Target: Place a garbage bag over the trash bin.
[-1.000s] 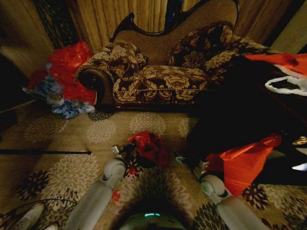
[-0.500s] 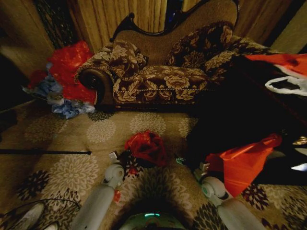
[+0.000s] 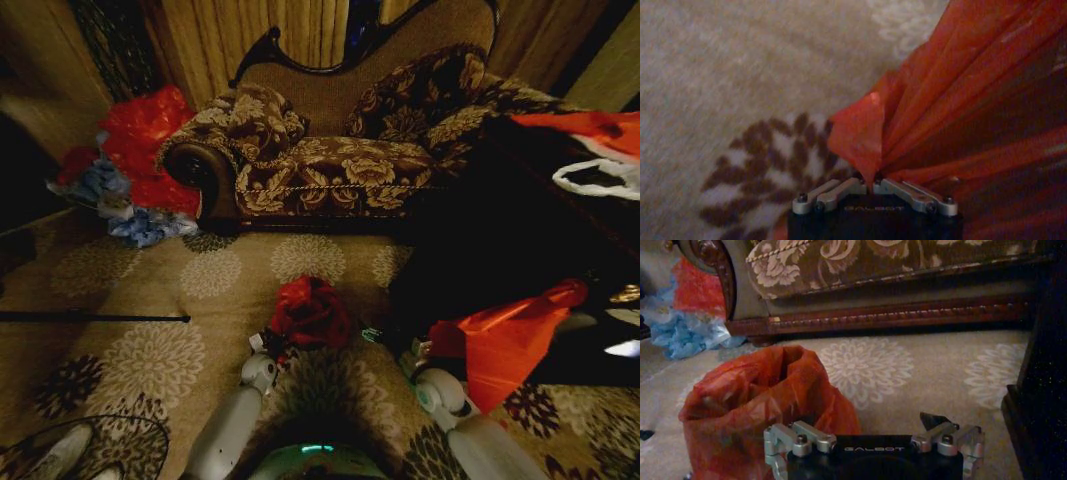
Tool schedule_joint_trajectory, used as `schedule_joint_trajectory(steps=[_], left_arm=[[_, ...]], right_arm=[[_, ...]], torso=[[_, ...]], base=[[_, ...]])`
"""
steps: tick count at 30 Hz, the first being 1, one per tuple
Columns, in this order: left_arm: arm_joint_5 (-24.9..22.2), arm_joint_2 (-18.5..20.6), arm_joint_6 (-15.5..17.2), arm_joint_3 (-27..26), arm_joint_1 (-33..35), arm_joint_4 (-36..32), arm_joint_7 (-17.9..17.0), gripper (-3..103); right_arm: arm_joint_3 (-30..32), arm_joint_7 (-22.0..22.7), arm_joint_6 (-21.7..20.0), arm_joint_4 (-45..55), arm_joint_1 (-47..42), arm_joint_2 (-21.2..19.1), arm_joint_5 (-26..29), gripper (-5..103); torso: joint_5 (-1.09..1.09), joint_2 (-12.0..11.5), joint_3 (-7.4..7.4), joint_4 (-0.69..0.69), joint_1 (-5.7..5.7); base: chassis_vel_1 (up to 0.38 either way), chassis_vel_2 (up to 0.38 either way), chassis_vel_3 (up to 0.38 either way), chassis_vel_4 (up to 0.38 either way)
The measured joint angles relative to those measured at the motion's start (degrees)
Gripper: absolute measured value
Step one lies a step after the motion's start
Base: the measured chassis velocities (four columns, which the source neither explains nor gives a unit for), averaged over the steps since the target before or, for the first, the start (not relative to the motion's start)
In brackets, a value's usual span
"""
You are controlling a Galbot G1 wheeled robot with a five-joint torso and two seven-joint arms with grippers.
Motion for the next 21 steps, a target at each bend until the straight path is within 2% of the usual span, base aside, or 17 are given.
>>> schedule_joint_trajectory(steps=[6, 11, 13, 14, 15, 17, 18, 19, 20, 21], left_arm=[[1.4, -0.67, -0.56, -0.15, -0.28, 2.76, 0.05, 0], [1.67, 0.11, -0.12, -0.18, 1.19, -0.42, -0.63, -3], [1.79, 0.68, -0.21, -0.18, 2.04, -2.31, -0.61, 1], [2.24, 1.5, -0.98, -0.16, 3.32, -4.9, -0.53, 6], [3.05, 2.87, -1.6, -0.39, 5.54, -9.67, -0.69, 18], [3.71, 4.27, -0.62, -0.92, 8.16, -14.93, -1.06, 28], [3.71, 4.27, -0.62, -0.92, 8.16, -14.93, -1.06, 28], [4.73, 5.31, 1.1, -1.71, 10.81, -19.82, -1.1, 34], [4.73, 5.31, 1.1, -1.71, 10.81, -19.82, -1.1, 34], [5.14, 5.84, 2.16, -2.31, 12.36, -22.84, -1.05, 40]], right_arm=[[-0.18, 0.01, 0.09, 0.79, -0.49, 0.72, -0.44, 100], [-0.26, 0.46, 0.14, 1.48, -0.61, 0.95, -0.55, 100], [-0.14, 0.68, 0.13, 1.86, -0.61, 0.91, -0.48, 100], [0.16, 0.88, 0.09, 2.37, -0.66, 0.7, -0.33, 100], [0.86, 0.93, -0.04, 3.13, -1.14, 0.34, -0.13, 100], [1.5, 0.91, -0.05, 3.81, -2.0, 0.11, 0.0, 100], [1.5, 0.91, -0.05, 3.81, -2.0, 0.11, 0.0, 100], [2.12, 0.77, -0.03, 4.46, -3.01, 0.05, -0.02, 100], [2.12, 0.77, -0.03, 4.46, -3.01, 0.05, -0.02, 100], [2.53, 0.65, -0.01, 4.93, -3.64, 0.07, -0.04, 100]], torso=[[-0.01, 0.0, 0.0, 0.0, 0.0], [0.0, 0.0, 0.0, -0.01, 0.0], [0.0, 0.0, 0.0, -0.01, 0.0], [0.0, 0.0, 0.0, 0.01, 0.0], [-0.01, 0.0, 0.0, -0.01, 0.0], [0.0, 0.0, 0.0, 0.0, 0.0], [0.0, 0.0, 0.0, 0.0, 0.0], [-0.01, 0.0, 0.0, 0.0, 0.0], [-0.01, 0.0, 0.0, 0.0, 0.0], [-0.01, 0.0, 0.0, 0.0, 0.0]], base=[[0.0, 0.0, 0.0, 0.0], [0.0, 0.0, 0.0, 0.0], [0.0, 0.0, 0.0, 0.0], [0.0, 0.0, 0.0, 0.0], [0.0, 0.0, 0.0, 0.0], [0.0, 0.0, 0.0, 0.0], [0.0, 0.0, 0.0, 0.0], [0.0, 0.0, 0.0, 0.0], [0.0, 0.0, 0.0, 0.0], [0.0, 0.0, 0.0, 0.0]])
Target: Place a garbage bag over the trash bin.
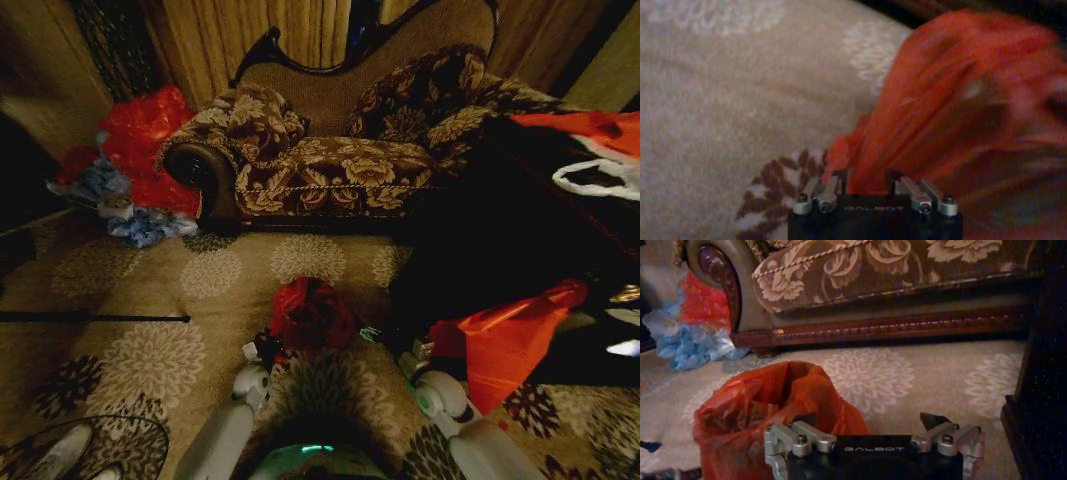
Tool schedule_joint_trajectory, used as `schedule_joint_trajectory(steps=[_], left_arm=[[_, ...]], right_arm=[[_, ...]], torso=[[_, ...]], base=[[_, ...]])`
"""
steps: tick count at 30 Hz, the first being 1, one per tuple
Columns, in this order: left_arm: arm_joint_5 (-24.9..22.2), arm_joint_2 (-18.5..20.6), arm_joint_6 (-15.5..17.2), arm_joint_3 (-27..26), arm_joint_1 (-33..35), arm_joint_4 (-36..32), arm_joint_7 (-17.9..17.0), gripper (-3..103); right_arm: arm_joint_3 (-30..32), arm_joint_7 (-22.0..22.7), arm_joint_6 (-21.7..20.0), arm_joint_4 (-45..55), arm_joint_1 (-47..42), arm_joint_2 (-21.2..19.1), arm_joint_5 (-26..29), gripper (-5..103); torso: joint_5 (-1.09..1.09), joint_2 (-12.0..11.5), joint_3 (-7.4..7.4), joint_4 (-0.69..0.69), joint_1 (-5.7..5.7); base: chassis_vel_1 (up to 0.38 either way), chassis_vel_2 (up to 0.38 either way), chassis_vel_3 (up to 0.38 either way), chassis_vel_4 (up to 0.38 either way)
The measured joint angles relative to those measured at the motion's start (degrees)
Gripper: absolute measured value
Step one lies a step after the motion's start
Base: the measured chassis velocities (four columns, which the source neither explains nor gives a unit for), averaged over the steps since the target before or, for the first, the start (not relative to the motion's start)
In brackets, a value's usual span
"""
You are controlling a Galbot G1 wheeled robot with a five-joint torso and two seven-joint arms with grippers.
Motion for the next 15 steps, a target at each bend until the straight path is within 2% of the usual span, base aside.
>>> schedule_joint_trajectory(steps=[1, 2, 4, 5, 6, 7, 8, 10, 12, 15], left_arm=[[0.24, 0.96, 1.84, -0.87, 2.45, -5.02, -0.02, 45], [0.24, 0.96, 1.84, -0.87, 2.45, -5.02, -0.02, 45], [0.24, 1.97, 4.08, -1.62, 5.06, -11.14, -0.18, 56], [0.18, 2.5, 4.94, -1.86, 6.3, -14.58, -0.46, 56], [-0.36, 3.27, 6.06, -1.84, 7.61, -19.03, -1.43, 68], [-0.36, 3.27, 6.06, -1.84, 7.61, -19.03, -1.43, 68], [-1.15, 3.71, 6.52, -1.57, 7.94, -21.18, -2.11, 68], [-4.37, 5.02, 7.76, 0.36, 6.35, -25.27, -5.04, 76], [-5.73, 5.41, 8.03, 1.16, 5.11, -25.94, -6.15, 80], [-12.41, 6.22, 10.03, 5.81, -3.42, -25.19, -11.64, 67]], right_arm=[[0.54, -0.1, 0.06, 0.83, -1.09, 0.11, -0.02, 100], [0.54, -0.1, 0.06, 0.83, -1.09, 0.11, -0.02, 100], [1.11, -0.25, 0.11, 1.8, -2.27, 0.25, -0.12, 100], [1.47, -0.39, 0.15, 2.38, -2.9, 0.3, -0.17, 100], [2.05, -0.55, 0.16, 3.13, -3.7, 0.36, -0.18, 100], [2.05, -0.55, 0.16, 3.13, -3.7, 0.36, -0.18, 100], [2.77, -0.66, 0.16, 3.64, -4.35, 0.39, -0.18, 100], [4.97, -1.05, 0.2, 4.68, -5.67, 0.48, -0.12, 100], [5.88, -1.17, 0.22, 4.97, -6.21, 0.49, -0.09, 100], [8.62, -1.29, 0.51, 6.12, -7.93, 0.3, 0.06, 100]], torso=[[0.02, 0.0, 0.0, 0.0, 0.0], [0.02, 0.0, 0.0, 0.0, 0.0], [0.01, 0.0, 0.0, 0.0, 0.0], [0.01, 0.0, 0.0, 0.01, 0.0], [0.03, 0.01, -0.01, 0.0, 0.0], [0.03, 0.01, -0.01, 0.0, 0.0], [0.02, 0.01, -0.01, 0.01, 0.0], [0.02, 0.01, -0.01, 0.01, -0.01], [0.0, 0.01, -0.01, 0.0, 0.0], [0.02, 0.01, 0.0, 0.0, 0.0]], base=[[0.0, 0.0, 0.0, 0.0], [0.0, 0.0, 0.0, 0.0], [0.0, 0.0, 0.0, 0.0], [0.0, 0.0, 0.0, 0.0], [0.0, 0.0, 0.0, 0.0], [0.0, 0.0, 0.0, 0.0], [0.0, 0.0, 0.0, 0.0], [0.0, 0.0, 0.0, 0.0], [0.0, 0.0, 0.0, 0.0], [0.0, 0.0, 0.0, 0.0]])
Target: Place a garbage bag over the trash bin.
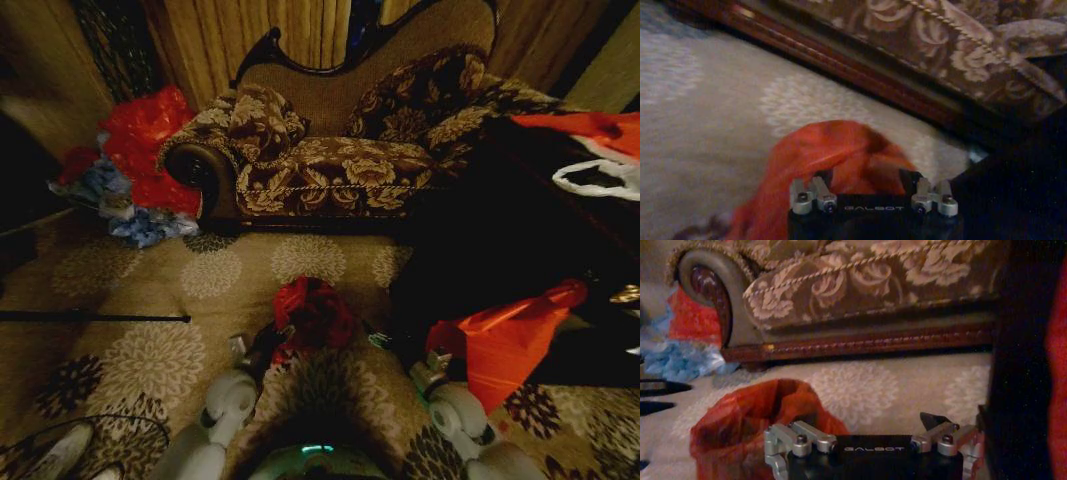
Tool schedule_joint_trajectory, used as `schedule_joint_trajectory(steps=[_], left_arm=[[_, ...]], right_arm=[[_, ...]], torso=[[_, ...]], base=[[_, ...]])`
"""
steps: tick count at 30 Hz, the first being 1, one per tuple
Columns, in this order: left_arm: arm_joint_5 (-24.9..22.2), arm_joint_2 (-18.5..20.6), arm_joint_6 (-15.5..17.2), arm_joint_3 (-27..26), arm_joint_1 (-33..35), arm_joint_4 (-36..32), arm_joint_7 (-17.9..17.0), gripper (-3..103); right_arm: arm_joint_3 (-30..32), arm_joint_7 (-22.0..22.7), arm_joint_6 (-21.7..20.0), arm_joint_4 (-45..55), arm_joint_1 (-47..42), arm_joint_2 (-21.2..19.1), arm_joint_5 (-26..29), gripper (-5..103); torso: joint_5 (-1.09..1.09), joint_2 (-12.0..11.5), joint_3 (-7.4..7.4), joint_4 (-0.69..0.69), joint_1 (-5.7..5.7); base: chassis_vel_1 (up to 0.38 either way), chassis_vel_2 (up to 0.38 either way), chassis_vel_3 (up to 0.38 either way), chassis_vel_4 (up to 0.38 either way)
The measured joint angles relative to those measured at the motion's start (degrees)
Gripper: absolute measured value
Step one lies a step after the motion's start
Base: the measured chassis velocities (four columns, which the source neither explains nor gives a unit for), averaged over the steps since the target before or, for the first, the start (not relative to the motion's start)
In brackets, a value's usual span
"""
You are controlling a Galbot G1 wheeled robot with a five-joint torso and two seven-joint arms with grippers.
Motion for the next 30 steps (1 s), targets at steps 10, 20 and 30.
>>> schedule_joint_trajectory(steps=[10, 20, 30], left_arm=[[-6.26, -5.09, 1.02, 10.41, -20.58, 14.91, -15.13, 46], [-11.6, -7.56, 2.4, 11.72, -27.94, 23.6, -22.43, 18], [-13.72, -9.7, 2.07, 10.24, -29.46, 32.22, -21.55, 0]], right_arm=[[2.93, -0.05, -0.11, 1.31, -1.76, 1.07, 0.61, 100], [5.51, -0.28, -0.24, -0.7, -1.56, 0.89, 2.0, 100], [4.18, -0.2, -1.21, -2.18, 0.8, -0.69, 4.07, 100]], torso=[[-0.01, -0.01, 0.02, -0.01, 0.02], [0.0, -0.01, 0.01, 0.0, 0.01], [0.01, -0.01, 0.01, 0.04, 0.01]], base=[[0.0, 0.0, 0.0, 0.0], [0.0, 0.0, 0.0, 0.0], [0.0, 0.0, 0.0, 0.0]])
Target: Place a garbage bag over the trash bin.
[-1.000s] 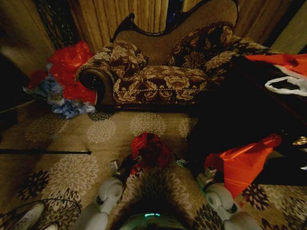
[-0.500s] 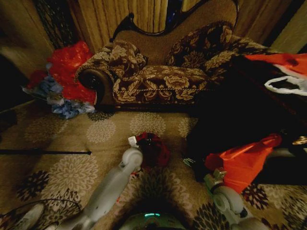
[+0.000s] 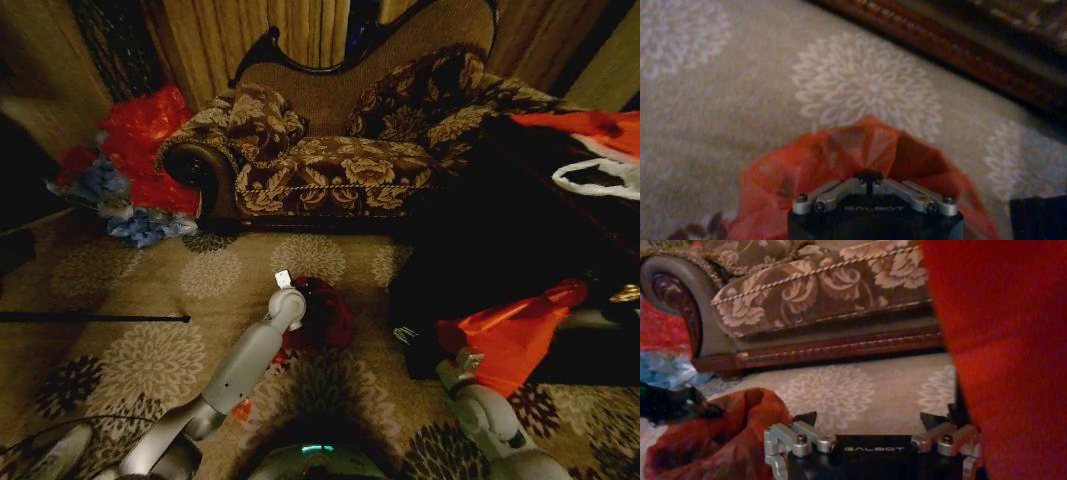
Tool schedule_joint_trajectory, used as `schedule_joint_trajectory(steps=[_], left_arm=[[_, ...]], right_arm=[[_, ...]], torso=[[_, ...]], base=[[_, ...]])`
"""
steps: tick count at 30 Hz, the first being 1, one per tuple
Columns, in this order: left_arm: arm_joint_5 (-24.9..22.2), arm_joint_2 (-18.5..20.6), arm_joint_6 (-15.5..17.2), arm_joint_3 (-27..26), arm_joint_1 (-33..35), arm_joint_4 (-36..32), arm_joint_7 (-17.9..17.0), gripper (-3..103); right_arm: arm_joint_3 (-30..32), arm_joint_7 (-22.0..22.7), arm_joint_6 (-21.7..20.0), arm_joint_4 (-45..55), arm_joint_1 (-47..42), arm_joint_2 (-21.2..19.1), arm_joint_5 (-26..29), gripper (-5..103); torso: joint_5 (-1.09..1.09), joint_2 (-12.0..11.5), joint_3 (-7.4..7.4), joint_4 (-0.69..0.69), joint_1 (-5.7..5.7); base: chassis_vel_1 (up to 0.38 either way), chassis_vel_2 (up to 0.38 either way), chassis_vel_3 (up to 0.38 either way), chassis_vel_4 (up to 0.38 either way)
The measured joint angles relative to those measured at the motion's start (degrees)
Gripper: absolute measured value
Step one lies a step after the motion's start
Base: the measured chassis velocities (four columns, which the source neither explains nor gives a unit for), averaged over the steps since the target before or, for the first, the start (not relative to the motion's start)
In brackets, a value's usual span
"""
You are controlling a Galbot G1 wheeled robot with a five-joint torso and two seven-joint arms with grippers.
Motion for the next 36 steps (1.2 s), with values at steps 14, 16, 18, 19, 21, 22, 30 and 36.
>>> schedule_joint_trajectory(steps=[14, 16, 18, 19, 21, 22, 30, 36], left_arm=[[5.81, -6.76, -2.34, -1.74, -4.0, 17.97, 5.55, 0], [6.76, -7.17, -2.55, -2.27, -4.63, 20.95, 6.79, 0], [6.94, -7.41, -2.62, -2.3, -4.91, 21.84, 7.22, 0], [7.39, -8.15, -3.01, -2.31, -5.66, 24.33, 8.54, 0], [7.46, -8.33, -3.13, -2.27, -5.81, 24.93, 8.97, 0], [7.55, -8.64, -3.33, -2.05, -6.08, 25.98, 9.95, 0], [8.37, -10.71, -3.44, -0.84, -7.89, 30.85, 12.23, 0], [9.23, -11.5, -2.52, -0.4, -8.16, 32.67, 13.76, 0]], right_arm=[[-7.03, 0.96, -0.65, -2.4, 5.41, -1.16, 0.68, 100], [-8.95, 1.11, -0.96, -3.0, 7.07, -1.2, 0.96, 100], [-9.16, 1.13, -0.99, -3.07, 7.23, -1.2, 0.97, 100], [-9.56, 1.17, -1.03, -3.27, 7.43, -1.2, 0.98, 100], [-9.63, 1.18, -1.04, -3.32, 7.45, -1.2, 0.98, 100], [-9.73, 1.2, -1.06, -3.35, 7.48, -1.19, 0.98, 100], [-10.33, 1.31, -1.29, -3.36, 7.75, -1.0, 0.93, 100], [-11.55, 1.69, -1.41, -3.64, 9.03, -0.48, 0.92, 100]], torso=[[0.0, -0.01, 0.0, -0.05, 0.0], [-0.01, -0.01, 0.0, 0.01, 0.0], [-0.02, -0.01, 0.0, 0.0, 0.0], [-0.02, -0.01, 0.0, -0.05, 0.0], [-0.02, -0.01, 0.0, -0.06, 0.0], [-0.01, -0.01, 0.0, -0.06, 0.0], [-0.01, -0.01, 0.0, -0.06, 0.0], [-0.01, -0.01, 0.0, -0.03, 0.0]], base=[[0.0, 0.0, 0.0, 0.0], [0.0, 0.0, 0.0, 0.0], [0.0, 0.0, 0.0, 0.0], [0.0, 0.0, 0.0, 0.0], [0.0, 0.0, 0.0, 0.0], [0.0, 0.0, 0.0, 0.0], [0.0, 0.0, 0.0, 0.0], [0.0, 0.0, 0.0, 0.0]])
